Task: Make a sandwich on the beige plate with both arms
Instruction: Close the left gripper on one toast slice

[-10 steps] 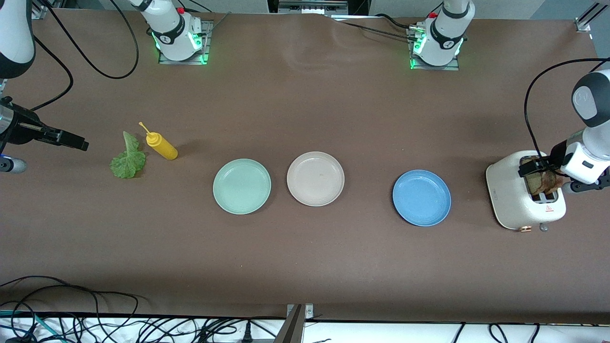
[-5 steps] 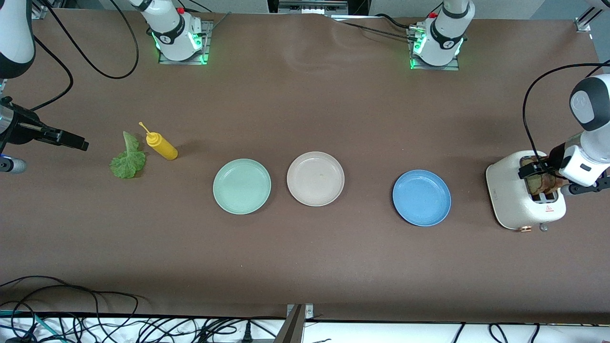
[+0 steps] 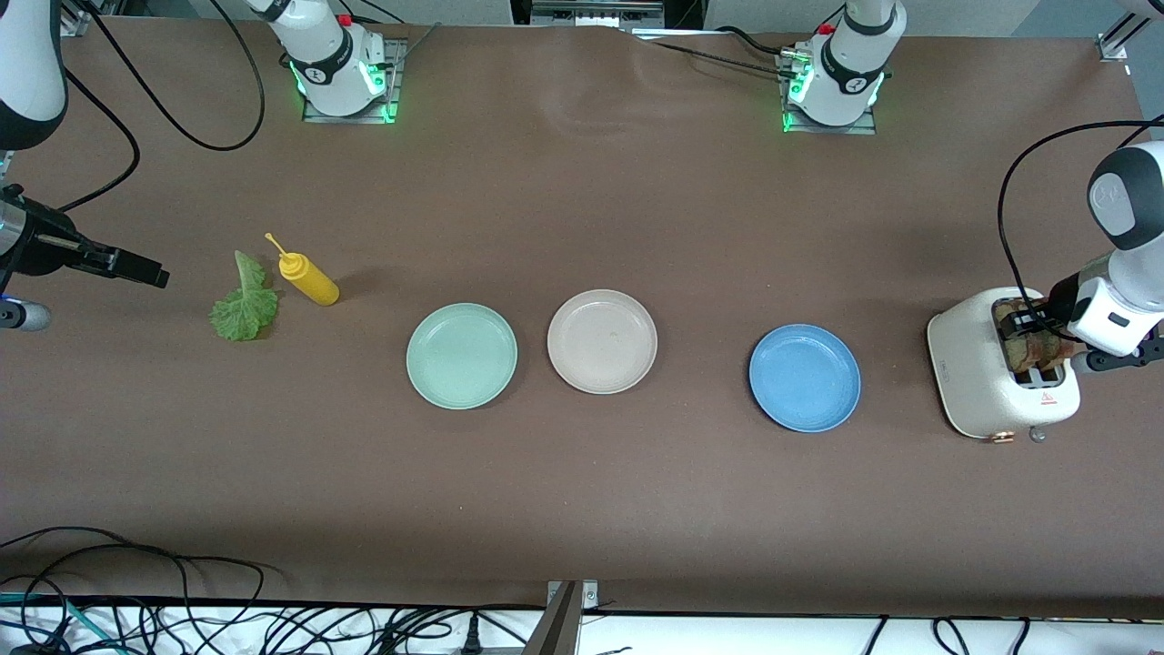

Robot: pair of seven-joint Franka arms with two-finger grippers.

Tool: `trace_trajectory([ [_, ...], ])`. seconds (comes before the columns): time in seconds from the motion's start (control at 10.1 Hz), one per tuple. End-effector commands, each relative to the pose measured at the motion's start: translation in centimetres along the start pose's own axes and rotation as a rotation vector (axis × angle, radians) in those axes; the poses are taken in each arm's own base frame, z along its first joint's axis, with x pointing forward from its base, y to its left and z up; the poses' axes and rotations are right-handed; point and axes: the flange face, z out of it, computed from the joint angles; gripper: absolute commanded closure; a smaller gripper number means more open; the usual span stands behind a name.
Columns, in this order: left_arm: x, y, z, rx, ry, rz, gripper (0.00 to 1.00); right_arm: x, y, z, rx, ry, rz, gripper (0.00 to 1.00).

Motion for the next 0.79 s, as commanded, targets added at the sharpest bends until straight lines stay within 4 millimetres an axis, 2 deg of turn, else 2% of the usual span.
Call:
trace_trajectory([
  [0.0, 0.0, -0.2, -0.4, 0.018, 0.010, 0.020, 0.71, -0.2, 0.1, -0.3, -0.013, -0.005, 0.005, 0.00],
  [0.2, -0.1, -0.3, -0.6, 0.019, 0.009, 0.020, 0.98, -0.2, 0.1, -0.3, -0.013, -0.005, 0.005, 0.00],
  [0.4, -0.4, -0.3, -1.3, 0.019, 0.002, 0.022, 1.00, -0.2, 0.1, -0.3, -0.012, -0.005, 0.007, 0.00],
  [0.69, -2.1, -1.0, -6.9, 0.018, 0.011, 0.038, 1.00, -0.2, 0.1, -0.2, -0.012, -0.007, 0.005, 0.00],
])
